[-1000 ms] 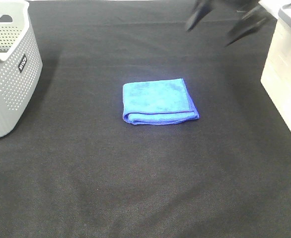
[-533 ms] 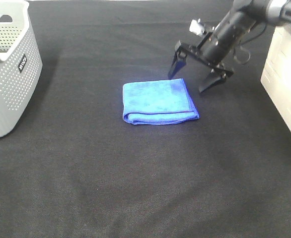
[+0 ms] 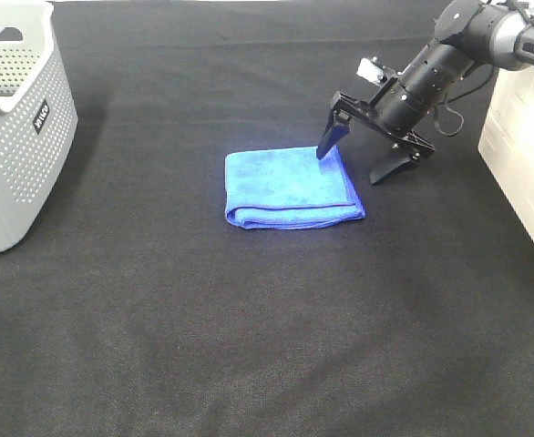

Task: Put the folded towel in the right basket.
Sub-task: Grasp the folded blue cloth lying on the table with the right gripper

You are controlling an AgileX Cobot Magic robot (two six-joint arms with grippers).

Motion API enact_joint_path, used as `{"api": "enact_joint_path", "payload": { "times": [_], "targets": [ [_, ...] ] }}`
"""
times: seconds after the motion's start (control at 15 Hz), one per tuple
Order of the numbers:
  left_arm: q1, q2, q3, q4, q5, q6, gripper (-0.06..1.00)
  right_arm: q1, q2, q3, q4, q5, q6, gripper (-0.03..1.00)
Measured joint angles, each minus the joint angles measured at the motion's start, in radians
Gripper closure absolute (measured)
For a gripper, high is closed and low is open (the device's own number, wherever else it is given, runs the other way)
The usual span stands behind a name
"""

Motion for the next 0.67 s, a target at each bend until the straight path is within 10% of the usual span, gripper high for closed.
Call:
{"api": "enact_joint_path", "payload": {
  "times": [0.47, 0.67],
  "targets": [
    [0.000, 0.000, 0.000, 0.000, 0.000, 0.000, -0.05, 0.092, 0.029, -0.015, 0.026, -0.011, 0.001, 0.04],
    [0.000, 0.000, 0.000, 0.000, 0.000, 0.001, -0.05, 0.175, 0.043, -0.017, 0.044, -0.052, 0.002, 0.25]
  ]
}}
